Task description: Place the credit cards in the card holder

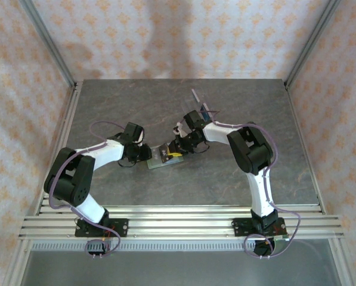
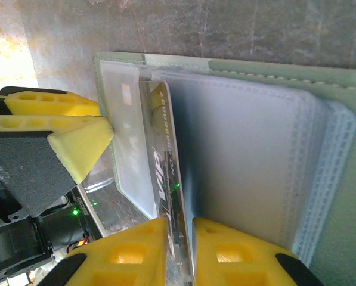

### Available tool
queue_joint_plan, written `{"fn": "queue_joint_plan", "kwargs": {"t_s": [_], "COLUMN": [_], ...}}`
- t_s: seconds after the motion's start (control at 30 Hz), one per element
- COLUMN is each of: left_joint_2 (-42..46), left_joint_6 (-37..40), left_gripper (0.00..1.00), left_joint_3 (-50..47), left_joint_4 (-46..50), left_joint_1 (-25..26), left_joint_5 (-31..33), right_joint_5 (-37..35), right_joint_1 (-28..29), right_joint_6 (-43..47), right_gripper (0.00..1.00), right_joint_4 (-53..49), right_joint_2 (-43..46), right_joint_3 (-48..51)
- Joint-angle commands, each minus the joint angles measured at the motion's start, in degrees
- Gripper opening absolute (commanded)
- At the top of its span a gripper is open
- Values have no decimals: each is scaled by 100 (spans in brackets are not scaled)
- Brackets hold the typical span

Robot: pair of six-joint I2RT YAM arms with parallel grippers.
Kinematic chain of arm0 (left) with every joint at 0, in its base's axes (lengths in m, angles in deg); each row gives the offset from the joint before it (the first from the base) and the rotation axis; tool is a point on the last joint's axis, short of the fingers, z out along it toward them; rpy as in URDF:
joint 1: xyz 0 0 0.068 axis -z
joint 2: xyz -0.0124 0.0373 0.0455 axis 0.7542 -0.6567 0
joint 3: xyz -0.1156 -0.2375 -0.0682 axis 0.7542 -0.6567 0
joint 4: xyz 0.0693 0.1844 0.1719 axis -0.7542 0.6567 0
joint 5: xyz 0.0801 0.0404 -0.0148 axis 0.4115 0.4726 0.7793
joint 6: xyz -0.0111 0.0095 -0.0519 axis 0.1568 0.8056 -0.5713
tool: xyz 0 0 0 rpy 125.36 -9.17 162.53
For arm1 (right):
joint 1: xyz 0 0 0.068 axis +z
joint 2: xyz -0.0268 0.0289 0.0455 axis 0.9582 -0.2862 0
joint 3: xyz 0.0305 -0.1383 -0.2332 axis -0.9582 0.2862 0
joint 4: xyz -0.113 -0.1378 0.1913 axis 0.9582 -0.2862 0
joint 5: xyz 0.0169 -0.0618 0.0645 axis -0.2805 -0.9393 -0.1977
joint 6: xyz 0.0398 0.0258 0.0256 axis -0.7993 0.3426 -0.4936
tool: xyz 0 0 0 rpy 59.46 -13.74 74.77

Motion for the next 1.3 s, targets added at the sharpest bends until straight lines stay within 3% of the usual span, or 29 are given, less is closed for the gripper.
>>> {"fn": "queue_joint_plan", "kwargs": {"t_s": [0.0,0.4,0.8,1.03,1.27], "left_joint_2": [-86,-102,-91,-81,-123], "left_joint_6": [41,48,133,145,196], "left_gripper": [25,25,24,23,23], "left_joint_3": [-16,-90,-102,-188,-136], "left_joint_4": [32,31,35,-8,17], "left_joint_1": [-65,-65,-152,-170,-171], "left_joint_5": [-103,-225,-211,-232,-269], "right_joint_5": [-265,-331,-1239,-1046,-1038], "right_joint_1": [75,277,277,277,277], "right_joint_6": [4,-103,687,638,588], "right_gripper": [18,19,25,8,7], "right_joint_4": [-121,-55,-1312,-1260,-1173], "right_joint_2": [-94,-165,-54,-151,-126], "right_joint_3": [-77,-184,-714,-755,-727]}}
